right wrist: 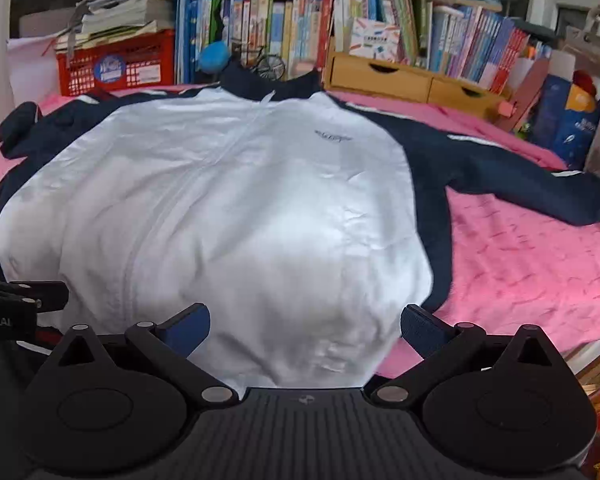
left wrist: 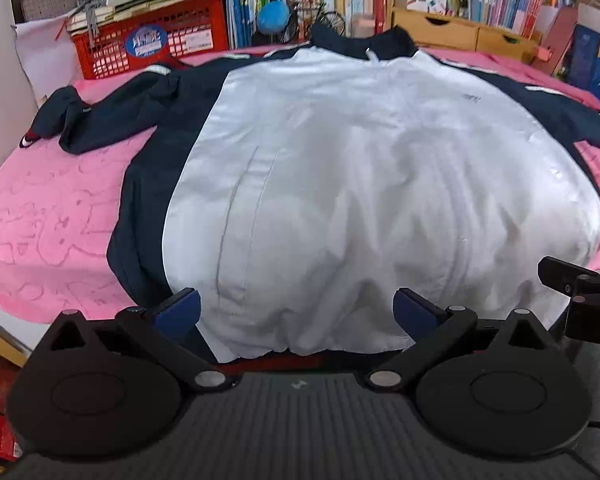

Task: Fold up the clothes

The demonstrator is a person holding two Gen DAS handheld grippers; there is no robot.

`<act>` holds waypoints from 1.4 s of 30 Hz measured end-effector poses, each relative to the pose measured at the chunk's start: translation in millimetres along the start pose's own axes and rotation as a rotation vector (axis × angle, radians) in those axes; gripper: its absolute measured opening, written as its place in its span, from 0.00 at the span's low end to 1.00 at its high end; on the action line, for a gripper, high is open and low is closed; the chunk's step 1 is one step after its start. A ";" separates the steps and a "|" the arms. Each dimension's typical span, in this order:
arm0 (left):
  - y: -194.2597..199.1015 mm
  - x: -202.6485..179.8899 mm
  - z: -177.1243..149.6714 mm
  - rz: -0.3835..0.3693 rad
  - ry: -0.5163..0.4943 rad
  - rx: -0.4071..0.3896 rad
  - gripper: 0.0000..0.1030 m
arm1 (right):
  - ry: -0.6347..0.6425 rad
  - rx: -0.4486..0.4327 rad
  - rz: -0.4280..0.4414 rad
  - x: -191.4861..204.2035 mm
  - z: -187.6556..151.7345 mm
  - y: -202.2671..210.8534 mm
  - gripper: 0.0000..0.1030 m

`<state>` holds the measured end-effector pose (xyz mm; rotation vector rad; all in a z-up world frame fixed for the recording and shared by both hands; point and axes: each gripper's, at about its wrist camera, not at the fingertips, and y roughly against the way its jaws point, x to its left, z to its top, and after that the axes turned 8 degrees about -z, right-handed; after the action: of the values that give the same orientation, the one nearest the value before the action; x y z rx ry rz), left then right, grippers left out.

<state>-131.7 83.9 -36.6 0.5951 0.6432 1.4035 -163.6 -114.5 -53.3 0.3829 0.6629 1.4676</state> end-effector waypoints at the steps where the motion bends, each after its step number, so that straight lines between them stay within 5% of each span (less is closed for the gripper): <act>1: 1.8 0.7 0.4 -0.005 -0.001 -0.009 1.00 | -0.001 -0.004 0.001 -1.4 -0.7 1.2 1.00; 6: 32.2 41.5 16.7 -0.059 0.057 -0.197 1.00 | -0.013 -0.066 0.013 -3.8 0.5 9.6 1.00; 10: 42.6 124.2 42.5 0.011 0.148 -0.339 1.00 | -0.062 -0.203 0.072 -12.5 2.4 16.3 1.00; 15: 18.1 220.4 84.1 0.115 0.278 -0.336 1.00 | -0.041 -0.240 0.116 -7.5 11.4 1.5 1.00; 21: -28.7 301.0 120.8 0.069 0.543 -0.458 1.00 | 0.036 -0.209 0.092 17.6 26.4 -25.8 1.00; 26: -82.7 361.0 136.3 0.017 0.821 -0.394 0.98 | 0.052 -0.184 0.081 29.2 35.3 -46.3 1.00; 27: -90.1 369.0 135.3 0.022 0.859 -0.398 0.93 | 0.050 -0.182 0.079 30.1 37.2 -48.8 1.00; 28: -93.6 373.0 135.5 0.043 0.870 -0.416 0.75 | 0.048 -0.180 0.076 30.9 39.1 -51.5 1.00; 29: -96.1 375.3 136.7 0.083 0.880 -0.411 0.54 | 0.046 -0.178 0.073 31.6 40.9 -53.8 1.00; 30: -98.7 377.6 137.9 0.120 0.892 -0.384 0.21 | 0.044 -0.177 0.070 32.1 42.4 -55.8 1.00; 31: -96.9 378.4 139.0 0.140 0.885 -0.390 0.10 | 0.042 -0.177 0.069 32.2 43.7 -58.0 1.00; 33: -83.0 374.9 142.5 0.185 0.817 -0.467 0.09 | 0.037 -0.175 0.064 31.3 46.0 -63.4 1.00; 38: -22.2 315.1 163.3 0.551 0.302 -0.780 0.09 | 0.013 -0.173 0.061 31.2 50.1 -72.1 1.00; 42: -26.3 296.2 166.6 0.758 0.051 -0.764 0.20 | 0.007 -0.174 0.063 29.6 53.4 -76.9 1.00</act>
<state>22.9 376.9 43.7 0.1710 -0.1506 2.2078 -71.0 -84.0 -64.9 0.2659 0.5283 1.5740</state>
